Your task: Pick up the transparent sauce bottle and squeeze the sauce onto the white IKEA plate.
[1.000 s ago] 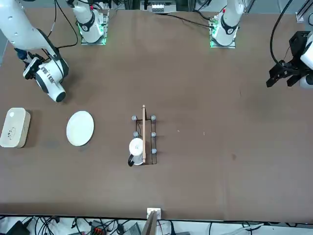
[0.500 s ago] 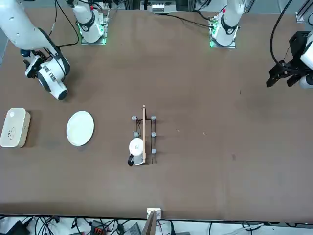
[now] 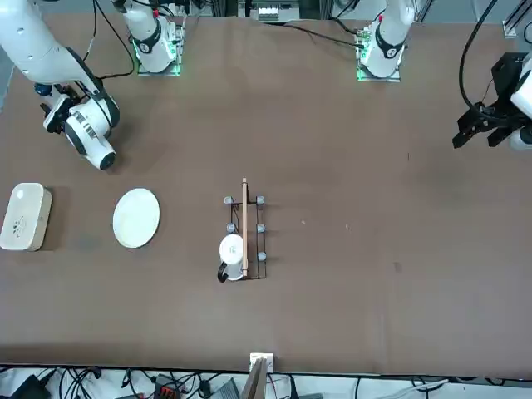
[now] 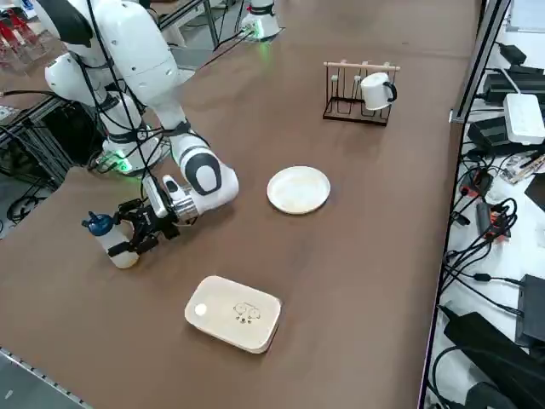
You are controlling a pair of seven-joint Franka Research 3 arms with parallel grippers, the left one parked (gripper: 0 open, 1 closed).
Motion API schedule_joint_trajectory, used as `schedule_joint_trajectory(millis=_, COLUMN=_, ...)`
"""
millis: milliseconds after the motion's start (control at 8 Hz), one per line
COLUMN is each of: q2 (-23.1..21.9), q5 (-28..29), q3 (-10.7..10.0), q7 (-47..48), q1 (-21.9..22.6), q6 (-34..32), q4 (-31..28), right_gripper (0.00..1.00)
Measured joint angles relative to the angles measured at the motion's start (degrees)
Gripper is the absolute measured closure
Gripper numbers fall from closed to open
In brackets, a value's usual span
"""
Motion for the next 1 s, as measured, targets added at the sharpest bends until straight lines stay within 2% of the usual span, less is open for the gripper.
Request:
schedule_joint_trajectory(millis=500, q2=-0.75, q5=3.63, q3=2.77, q7=-0.03, q1=0.08, q6=-1.47, q4=-0.23, right_gripper=0.0)
schedule_joint_trajectory(millis=750, q2=-0.76, q5=3.95, q3=3.49, q7=-0.03, q1=0.11, q6=-1.67, q4=-0.81, right_gripper=0.0)
schedule_joint_trajectory(millis=875, q2=-1.09, q5=4.07, q3=4.8, q7=-0.03, q1=0.07, q6=-1.67, q4=-0.75, right_gripper=0.0)
schedule_joint_trajectory(millis=1000, q2=-1.98, q5=5.07, q3=6.95, q7=-0.53, q1=0.09, q6=-1.74, q4=-0.36, right_gripper=0.0)
